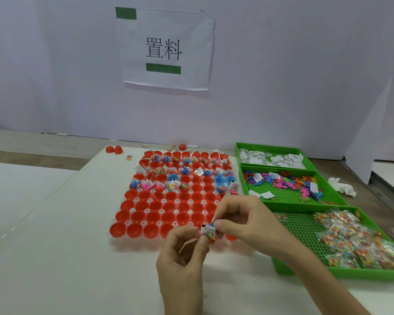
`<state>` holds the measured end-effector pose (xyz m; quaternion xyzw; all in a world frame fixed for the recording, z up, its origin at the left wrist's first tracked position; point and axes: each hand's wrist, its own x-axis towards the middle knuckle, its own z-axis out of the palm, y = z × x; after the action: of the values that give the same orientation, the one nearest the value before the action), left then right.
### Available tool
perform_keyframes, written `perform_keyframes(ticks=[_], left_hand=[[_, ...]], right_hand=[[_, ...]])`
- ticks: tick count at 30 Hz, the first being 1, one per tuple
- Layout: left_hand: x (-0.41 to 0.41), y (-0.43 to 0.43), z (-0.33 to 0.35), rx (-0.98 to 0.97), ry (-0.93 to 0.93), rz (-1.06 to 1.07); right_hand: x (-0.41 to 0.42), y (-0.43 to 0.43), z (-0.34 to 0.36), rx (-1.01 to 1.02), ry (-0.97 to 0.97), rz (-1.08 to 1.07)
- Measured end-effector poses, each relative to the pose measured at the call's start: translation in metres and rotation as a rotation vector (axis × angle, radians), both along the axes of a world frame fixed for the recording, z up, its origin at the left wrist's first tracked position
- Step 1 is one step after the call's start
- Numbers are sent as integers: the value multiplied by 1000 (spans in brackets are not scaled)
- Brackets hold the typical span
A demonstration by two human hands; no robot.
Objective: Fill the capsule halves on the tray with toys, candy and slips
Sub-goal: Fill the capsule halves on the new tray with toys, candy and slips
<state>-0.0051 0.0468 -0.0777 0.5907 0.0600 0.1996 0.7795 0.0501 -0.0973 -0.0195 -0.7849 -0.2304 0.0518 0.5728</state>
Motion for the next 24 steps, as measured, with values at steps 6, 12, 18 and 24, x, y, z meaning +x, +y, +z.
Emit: perform_keyframes(ticks=[6, 12, 18, 24], left_hand=[[-1, -2, 0, 82, -23, 61], [-4, -4, 2, 202, -65, 134], [-6, -4, 2, 222, -88, 194], [-3, -3, -1, 175, -68, 233]], right_hand=[[-2, 1, 2, -15, 52, 35], [-4, 4, 2, -75, 63, 56], [-4, 5, 3, -62, 36, 29], [-7, 9, 2, 1, 113, 24]])
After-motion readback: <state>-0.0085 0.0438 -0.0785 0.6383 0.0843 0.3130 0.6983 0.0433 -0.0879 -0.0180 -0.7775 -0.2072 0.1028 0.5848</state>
